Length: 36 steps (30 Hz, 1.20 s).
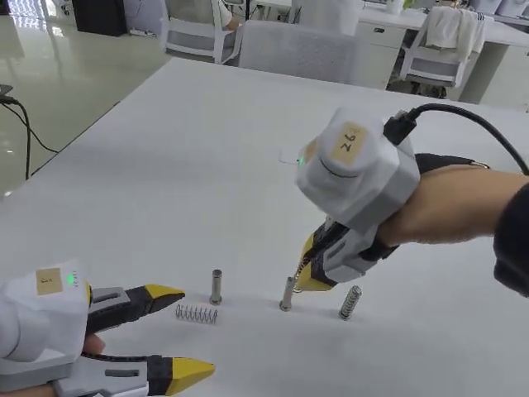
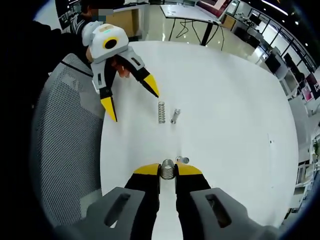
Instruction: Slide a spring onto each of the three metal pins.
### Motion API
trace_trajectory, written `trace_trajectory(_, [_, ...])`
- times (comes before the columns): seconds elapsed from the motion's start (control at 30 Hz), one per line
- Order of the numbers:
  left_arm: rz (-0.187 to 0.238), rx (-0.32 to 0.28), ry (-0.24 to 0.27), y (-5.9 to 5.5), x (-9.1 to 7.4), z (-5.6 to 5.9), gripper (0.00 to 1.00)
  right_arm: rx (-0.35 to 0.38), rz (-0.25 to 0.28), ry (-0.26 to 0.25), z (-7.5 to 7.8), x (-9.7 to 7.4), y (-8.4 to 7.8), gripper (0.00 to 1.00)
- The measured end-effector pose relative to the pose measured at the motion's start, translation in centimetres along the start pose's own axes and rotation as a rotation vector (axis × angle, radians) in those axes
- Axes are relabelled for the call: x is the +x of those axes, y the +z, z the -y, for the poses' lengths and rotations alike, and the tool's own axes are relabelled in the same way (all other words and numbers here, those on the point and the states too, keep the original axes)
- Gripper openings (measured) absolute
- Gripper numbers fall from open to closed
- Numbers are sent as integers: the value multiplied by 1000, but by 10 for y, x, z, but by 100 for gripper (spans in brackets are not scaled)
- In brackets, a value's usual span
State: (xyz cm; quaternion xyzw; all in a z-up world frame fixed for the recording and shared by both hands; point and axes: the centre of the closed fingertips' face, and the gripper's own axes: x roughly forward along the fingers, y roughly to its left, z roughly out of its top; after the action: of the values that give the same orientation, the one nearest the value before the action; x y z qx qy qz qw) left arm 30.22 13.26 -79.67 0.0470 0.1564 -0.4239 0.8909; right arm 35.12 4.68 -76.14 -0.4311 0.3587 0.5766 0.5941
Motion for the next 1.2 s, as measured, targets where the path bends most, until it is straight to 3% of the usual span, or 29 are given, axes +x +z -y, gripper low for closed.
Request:
trace_trajectory(0.7, [12,-15,37,-5,-7,-8,61,21,-41,-6,27,24,-6,8])
trace_trajectory(1.2, [11,-21,35,-8,-8,-10,61,39,-54,18,28,37,-7,8])
